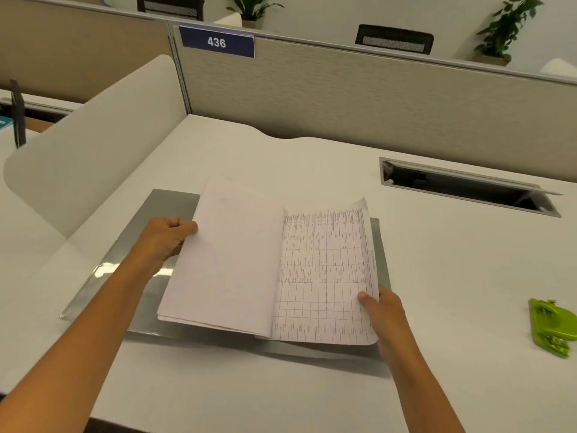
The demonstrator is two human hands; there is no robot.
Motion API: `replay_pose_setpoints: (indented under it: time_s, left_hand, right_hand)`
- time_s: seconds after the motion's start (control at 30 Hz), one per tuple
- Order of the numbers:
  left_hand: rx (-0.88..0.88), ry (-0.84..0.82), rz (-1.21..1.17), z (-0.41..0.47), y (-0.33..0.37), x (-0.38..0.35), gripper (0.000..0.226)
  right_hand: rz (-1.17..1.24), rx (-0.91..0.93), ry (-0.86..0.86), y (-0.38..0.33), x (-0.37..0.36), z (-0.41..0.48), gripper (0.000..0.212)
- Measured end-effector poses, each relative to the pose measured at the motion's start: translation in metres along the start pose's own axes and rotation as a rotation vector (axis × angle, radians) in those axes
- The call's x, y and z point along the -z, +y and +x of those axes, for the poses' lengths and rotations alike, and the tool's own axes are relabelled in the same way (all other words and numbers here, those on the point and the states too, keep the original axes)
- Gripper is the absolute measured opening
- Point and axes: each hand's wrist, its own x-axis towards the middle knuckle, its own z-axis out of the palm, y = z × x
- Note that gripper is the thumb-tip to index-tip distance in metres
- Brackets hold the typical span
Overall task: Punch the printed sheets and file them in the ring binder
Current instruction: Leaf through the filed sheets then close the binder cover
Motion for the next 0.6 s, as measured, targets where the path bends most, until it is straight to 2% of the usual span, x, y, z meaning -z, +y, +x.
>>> replay_pose_setpoints:
  time_s: [0.3, 0.43, 0.6]
  left_hand:
    - [0.042, -0.026, -0.028, 0.002, -0.008, -0.001, 0.008]
    - [0.022, -0.041, -0.019, -0.003, -0.004, -0.004, 0.018]
    - [-0.020, -0.056, 0.015, -0.009, 0.001, -0.014, 0.007]
  right_hand:
    - [0.103, -0.033, -0.034, -0.018, 0.006, -0.010, 0.018]
    - [0.096, 0.068, -0.065, -0.040, 0.003, -0.021, 0.013]
    - [0.100, 0.201, -0.200, -0.070, -0.020, -0.036, 0.018]
